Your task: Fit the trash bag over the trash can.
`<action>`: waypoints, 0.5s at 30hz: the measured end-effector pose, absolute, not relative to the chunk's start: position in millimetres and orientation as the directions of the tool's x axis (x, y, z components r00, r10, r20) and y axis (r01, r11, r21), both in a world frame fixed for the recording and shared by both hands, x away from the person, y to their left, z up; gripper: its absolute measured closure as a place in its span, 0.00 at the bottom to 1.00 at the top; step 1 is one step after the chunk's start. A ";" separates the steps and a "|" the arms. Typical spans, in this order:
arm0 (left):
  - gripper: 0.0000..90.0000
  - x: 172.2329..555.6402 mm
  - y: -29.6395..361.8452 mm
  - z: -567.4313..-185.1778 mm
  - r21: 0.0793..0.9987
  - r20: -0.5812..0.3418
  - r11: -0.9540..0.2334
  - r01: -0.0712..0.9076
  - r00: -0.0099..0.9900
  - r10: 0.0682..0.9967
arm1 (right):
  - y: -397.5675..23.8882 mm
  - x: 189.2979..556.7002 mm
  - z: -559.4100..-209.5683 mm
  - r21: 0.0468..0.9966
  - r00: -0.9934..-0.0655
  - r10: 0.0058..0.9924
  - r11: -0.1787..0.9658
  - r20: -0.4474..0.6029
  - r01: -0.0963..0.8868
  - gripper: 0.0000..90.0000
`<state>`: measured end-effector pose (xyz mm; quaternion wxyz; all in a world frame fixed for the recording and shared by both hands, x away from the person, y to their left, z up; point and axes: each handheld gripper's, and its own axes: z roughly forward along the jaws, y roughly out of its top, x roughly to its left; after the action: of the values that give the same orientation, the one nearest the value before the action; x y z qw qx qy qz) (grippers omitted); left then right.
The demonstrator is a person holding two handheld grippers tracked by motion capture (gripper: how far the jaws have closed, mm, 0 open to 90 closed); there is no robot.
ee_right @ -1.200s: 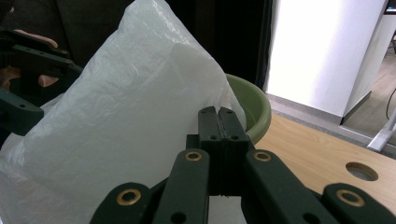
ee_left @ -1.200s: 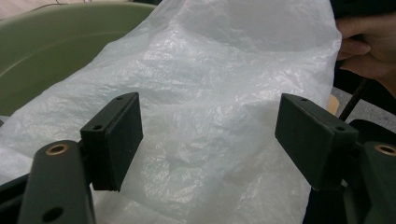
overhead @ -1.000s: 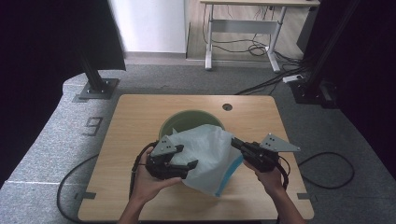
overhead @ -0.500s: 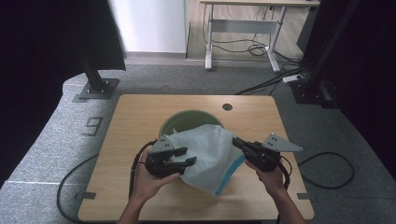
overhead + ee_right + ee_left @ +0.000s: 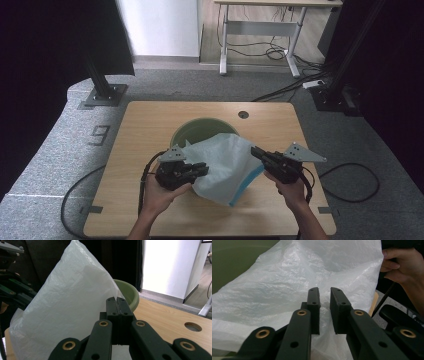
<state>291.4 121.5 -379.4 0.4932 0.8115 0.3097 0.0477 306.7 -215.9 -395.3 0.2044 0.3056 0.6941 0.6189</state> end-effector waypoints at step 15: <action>0.99 294.2 124.4 -373.6 0.849 -0.262 -0.283 0.447 0.820 0.509 | -220.5 306.3 -388.4 0.986 -0.724 0.684 0.041 0.091 0.162 0.98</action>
<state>294.2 124.4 -373.6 0.5190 0.8004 0.2986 0.0298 306.3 -220.5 -388.4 0.2098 0.3065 0.6902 0.6211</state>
